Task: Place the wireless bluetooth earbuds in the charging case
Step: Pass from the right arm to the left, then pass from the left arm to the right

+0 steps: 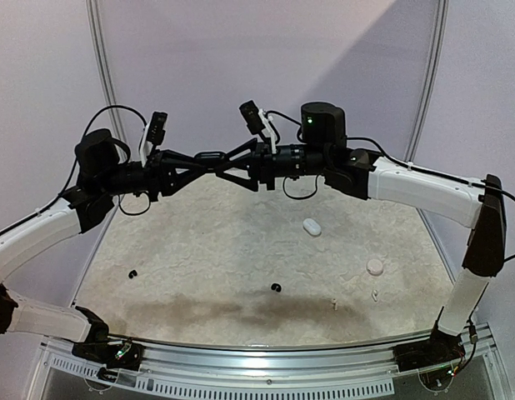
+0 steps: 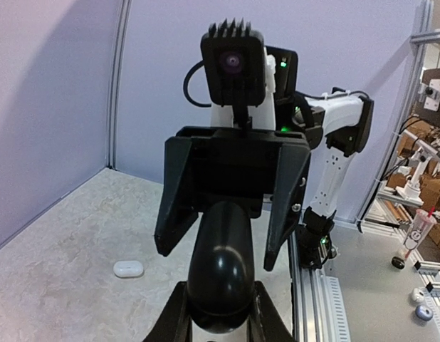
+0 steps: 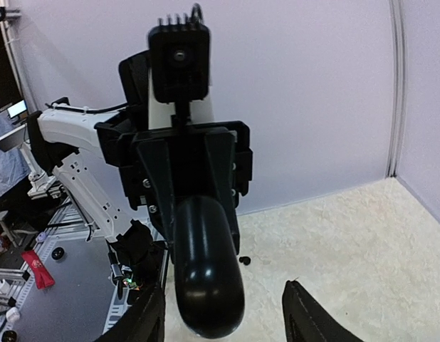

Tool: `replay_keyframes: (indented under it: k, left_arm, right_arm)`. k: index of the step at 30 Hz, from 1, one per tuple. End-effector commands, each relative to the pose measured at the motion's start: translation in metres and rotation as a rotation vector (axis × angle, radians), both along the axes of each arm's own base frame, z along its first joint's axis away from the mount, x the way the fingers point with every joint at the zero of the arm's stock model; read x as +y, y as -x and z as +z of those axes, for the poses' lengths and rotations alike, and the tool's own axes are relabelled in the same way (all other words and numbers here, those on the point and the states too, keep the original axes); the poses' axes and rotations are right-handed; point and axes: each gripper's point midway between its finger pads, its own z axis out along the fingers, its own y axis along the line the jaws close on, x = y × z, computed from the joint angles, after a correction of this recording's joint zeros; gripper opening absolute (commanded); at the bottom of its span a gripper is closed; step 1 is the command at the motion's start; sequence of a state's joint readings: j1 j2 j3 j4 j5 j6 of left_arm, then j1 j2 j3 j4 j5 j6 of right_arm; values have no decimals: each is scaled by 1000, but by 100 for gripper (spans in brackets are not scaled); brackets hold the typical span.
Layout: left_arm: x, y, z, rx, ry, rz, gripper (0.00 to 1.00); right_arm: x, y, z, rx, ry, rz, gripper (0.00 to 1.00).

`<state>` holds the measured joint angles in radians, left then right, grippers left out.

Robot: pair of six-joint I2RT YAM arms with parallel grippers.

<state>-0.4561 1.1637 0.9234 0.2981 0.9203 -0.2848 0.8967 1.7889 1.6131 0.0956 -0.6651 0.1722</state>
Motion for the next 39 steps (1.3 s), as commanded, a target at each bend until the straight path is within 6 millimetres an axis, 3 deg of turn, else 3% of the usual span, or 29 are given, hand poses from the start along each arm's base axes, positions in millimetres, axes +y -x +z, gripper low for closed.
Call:
replay_keyframes:
  k: [1, 5, 8, 17, 21, 24, 26, 29, 32, 34, 37, 39]
  left_arm:
    - [-2, 4, -10, -62, -84, 7, 0]
    - [-1, 5, -15, -90, -120, 7, 0]
    - [-1, 5, -14, -95, -119, 6, 0]
    - [-2, 10, -15, -97, -118, -14, 0]
    - [-2, 10, -14, -100, -117, -15, 0]
    - [-2, 12, -16, -93, -121, -25, 0]
    - [-3, 14, -18, -85, -121, -40, 0]
    - [-4, 22, -19, -36, -84, -85, 50]
    - [-5, 31, -19, -10, -29, -137, 60]
    - [-5, 30, -23, 4, -25, -132, 56]
    - [-5, 28, -25, -6, -32, -123, 39]
    - [-6, 28, -28, -4, -43, -126, 38]
  right_arm:
    - [-3, -4, -2, -39, 69, -46, 61]
    - [-2, 2, -3, -62, 99, -25, 57]
    - [4, 5, -12, -48, 123, 4, 44]
    - [13, 9, -28, 3, 171, 57, 40]
    - [14, 9, -34, 7, 187, 63, 25]
    - [14, 12, -30, -5, 171, 79, 7]
    - [12, 14, -25, -21, 157, 85, 1]
    - [10, 16, -18, -45, 128, 81, 0]
    - [7, 17, -9, -64, 97, 74, 0]
    - [6, 17, -7, -66, 93, 70, 0]
    - [7, 17, -6, -62, 85, 75, 0]
    - [6, 18, -4, -64, 77, 78, 0]
